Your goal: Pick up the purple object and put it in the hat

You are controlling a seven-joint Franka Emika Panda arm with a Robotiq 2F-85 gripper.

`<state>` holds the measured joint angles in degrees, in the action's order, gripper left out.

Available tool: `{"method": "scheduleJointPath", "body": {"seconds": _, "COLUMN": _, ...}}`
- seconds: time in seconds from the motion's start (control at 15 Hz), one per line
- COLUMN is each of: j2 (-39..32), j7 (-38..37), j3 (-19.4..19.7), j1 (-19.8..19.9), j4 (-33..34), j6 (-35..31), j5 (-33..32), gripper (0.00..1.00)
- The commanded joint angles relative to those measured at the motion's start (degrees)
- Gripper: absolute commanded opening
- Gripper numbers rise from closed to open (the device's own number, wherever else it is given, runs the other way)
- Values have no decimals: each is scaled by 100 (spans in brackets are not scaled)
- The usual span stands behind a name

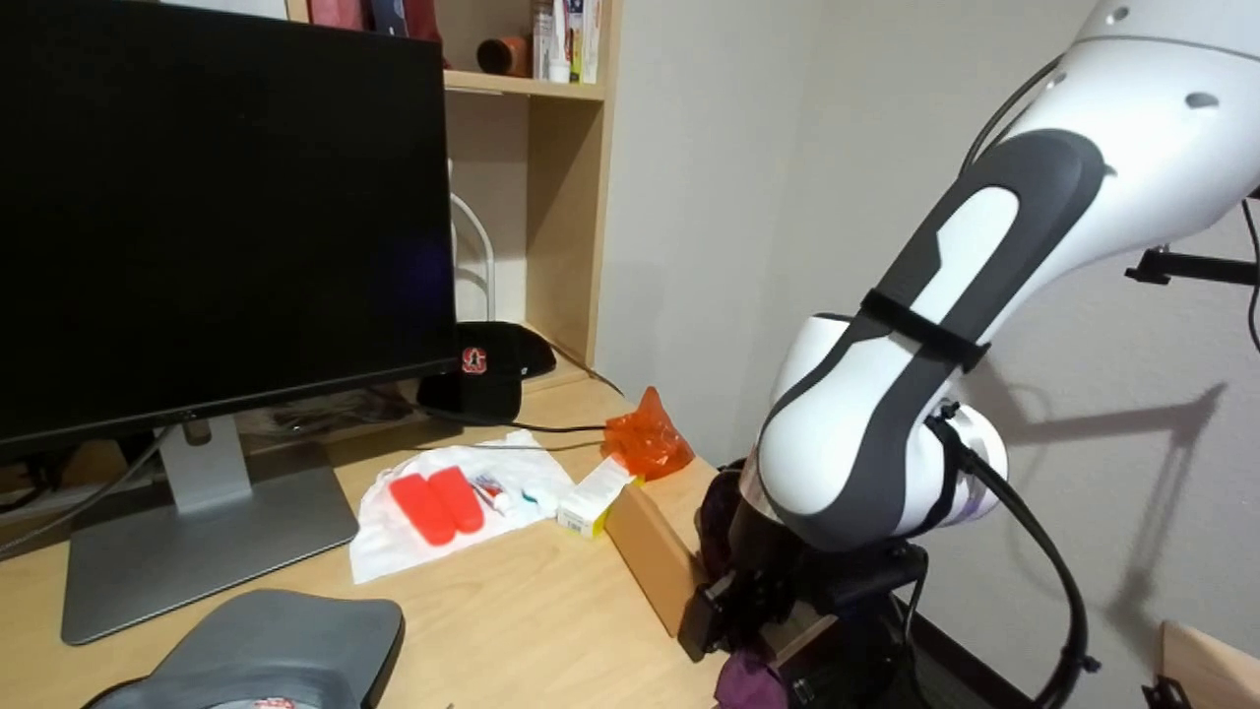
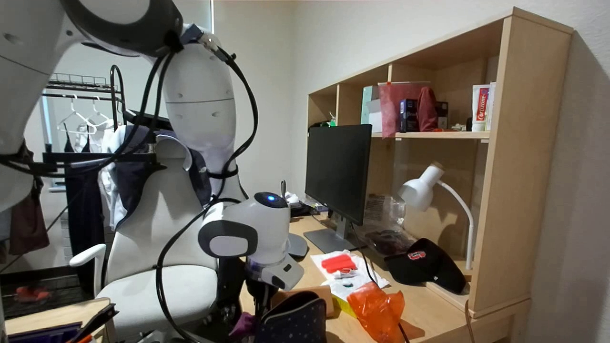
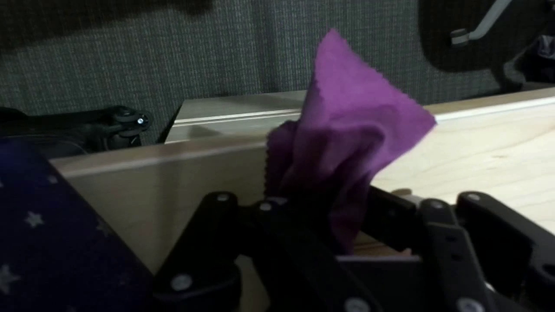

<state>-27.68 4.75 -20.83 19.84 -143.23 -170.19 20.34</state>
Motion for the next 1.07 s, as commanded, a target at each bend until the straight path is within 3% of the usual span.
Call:
{"method": "scheduleJointPath", "body": {"seconds": 0.0, "j2": 546, "j7": 933, "j3": -1385, "j1": 1568, "j4": -837, "j6": -472, "j5": 1307, "gripper": 6}}
{"method": "scheduleJointPath", "body": {"seconds": 0.13, "j2": 766, "j7": 1271, "j3": -2174, "j1": 2475, "j4": -1092, "j6": -513, "j5": 1762, "gripper": 9}}
{"method": "scheduleJointPath", "body": {"seconds": 0.27, "j2": 969, "j7": 1522, "j3": -2738, "j1": 3119, "j4": -1212, "j6": -385, "j5": 2001, "gripper": 9}}
{"method": "scheduleJointPath", "body": {"seconds": 0.53, "j2": 1525, "j7": 1779, "j3": -3708, "j1": 4004, "j4": -1298, "j6": 10, "j5": 2114, "gripper": 8}}
{"method": "scheduleJointPath", "body": {"seconds": 0.8, "j2": 2498, "j7": 1503, "j3": -4311, "j1": 4212, "j4": -1304, "j6": 890, "j5": 2109, "gripper": 8}}
{"method": "scheduleJointPath", "body": {"seconds": 1.0, "j2": 3454, "j7": 1281, "j3": -4592, "j1": 4121, "j4": -1237, "j6": 1513, "j5": 2478, "gripper": 8}}
